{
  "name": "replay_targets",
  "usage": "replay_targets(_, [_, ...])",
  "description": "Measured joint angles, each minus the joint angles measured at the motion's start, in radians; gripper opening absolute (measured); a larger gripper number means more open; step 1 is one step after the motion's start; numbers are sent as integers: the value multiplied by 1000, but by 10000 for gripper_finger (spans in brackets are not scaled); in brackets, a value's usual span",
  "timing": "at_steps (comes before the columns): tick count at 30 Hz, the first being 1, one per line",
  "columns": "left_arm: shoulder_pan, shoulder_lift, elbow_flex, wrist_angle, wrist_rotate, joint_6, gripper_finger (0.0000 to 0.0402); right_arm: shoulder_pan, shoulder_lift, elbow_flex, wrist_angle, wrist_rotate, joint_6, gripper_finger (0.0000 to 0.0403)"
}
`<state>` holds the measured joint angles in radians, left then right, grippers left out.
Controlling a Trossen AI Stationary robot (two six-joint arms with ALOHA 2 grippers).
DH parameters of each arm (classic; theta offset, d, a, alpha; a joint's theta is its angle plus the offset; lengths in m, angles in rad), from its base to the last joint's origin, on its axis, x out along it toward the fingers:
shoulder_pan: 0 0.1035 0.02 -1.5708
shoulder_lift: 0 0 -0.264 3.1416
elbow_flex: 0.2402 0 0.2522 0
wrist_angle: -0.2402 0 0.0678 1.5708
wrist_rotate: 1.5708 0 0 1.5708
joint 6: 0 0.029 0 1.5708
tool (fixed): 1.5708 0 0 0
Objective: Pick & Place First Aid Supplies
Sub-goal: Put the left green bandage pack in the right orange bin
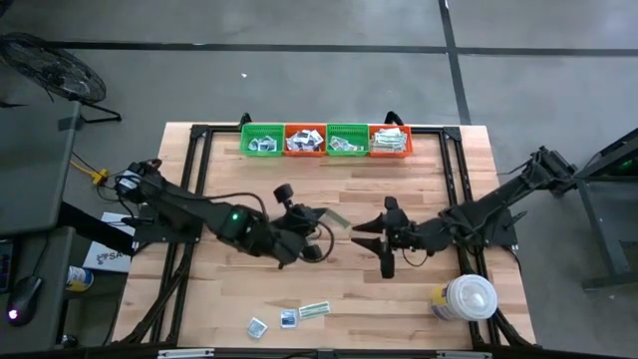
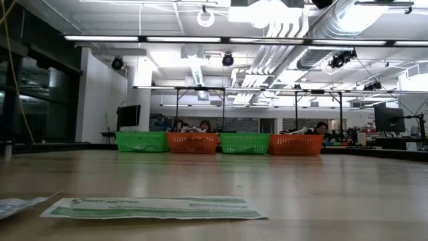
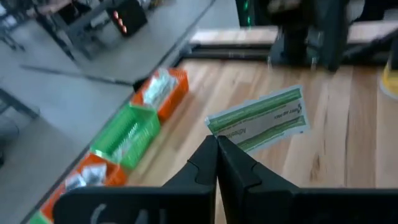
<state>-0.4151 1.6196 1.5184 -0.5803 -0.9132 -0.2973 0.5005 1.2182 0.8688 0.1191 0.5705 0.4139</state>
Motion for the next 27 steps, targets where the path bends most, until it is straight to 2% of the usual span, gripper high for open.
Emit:
replay_targets(6, [31, 0, 13, 127, 17, 135, 0, -68, 0, 0, 75, -5, -66, 187])
replay_targets(12, [36, 0, 13, 144, 21, 147, 0, -116, 0, 0, 93, -19, -101, 243])
replay_targets(17, [35, 0, 13, 144, 23, 158, 0, -108, -2, 0, 135, -65, -144, 249])
replay_targets(23, [35, 0, 13, 145, 40, 159, 0, -91, -5, 44, 145, -38, -294, 244])
replay_targets(27, [35, 0, 13, 185, 40, 185, 0, -97, -6, 47, 69, -17, -288, 244])
